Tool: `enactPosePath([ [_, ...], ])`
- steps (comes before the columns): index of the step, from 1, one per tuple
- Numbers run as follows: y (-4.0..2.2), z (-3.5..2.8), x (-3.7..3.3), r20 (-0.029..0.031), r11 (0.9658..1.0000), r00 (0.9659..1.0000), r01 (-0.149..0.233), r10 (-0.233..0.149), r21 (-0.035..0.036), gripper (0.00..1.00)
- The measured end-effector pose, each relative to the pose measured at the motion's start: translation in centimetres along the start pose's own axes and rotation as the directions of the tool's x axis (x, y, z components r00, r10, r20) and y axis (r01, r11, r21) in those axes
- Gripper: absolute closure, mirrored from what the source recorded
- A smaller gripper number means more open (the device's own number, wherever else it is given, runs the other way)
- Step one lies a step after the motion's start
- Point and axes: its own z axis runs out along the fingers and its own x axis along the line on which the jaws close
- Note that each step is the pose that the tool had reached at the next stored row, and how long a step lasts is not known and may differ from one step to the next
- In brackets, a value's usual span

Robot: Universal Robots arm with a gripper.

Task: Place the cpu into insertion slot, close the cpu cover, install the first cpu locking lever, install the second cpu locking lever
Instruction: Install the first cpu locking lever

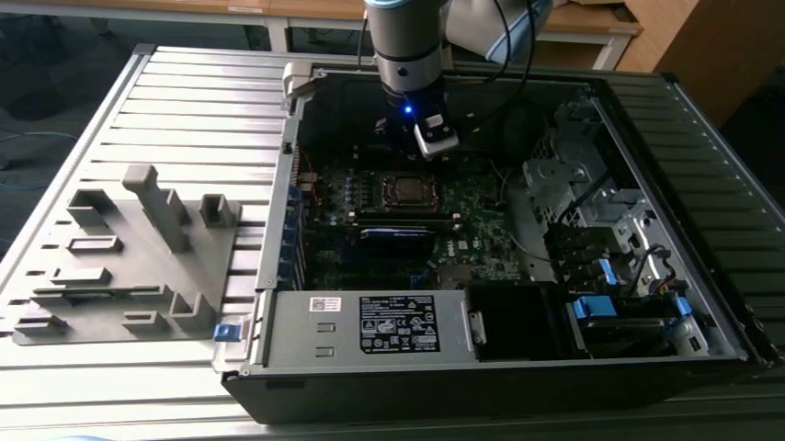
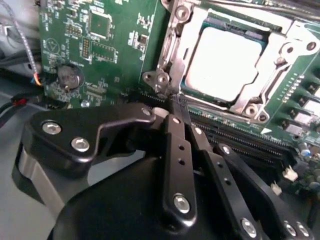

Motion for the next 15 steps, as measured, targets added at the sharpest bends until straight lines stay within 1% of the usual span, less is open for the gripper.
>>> enactPosePath([
  [4, 0.12, -0.84, -0.17, -0.0004, 1.0, 1.0, 0.0, 0.0, 0.0001, 0.89],
  [11, 0.39, -2.63, -0.54, -0.0004, 1.0, 1.0, 0.0, 0.0, 0.0002, 0.89],
  [12, 0.41, -2.76, -0.57, -0.0005, 1.0, 1.0, 0.0, 0.0, 0.0002, 0.89],
  [15, 0.42, -2.78, -0.57, -0.0003, 1.0, 1.0, 0.0, 0.0, -0.0001, 0.89],
])
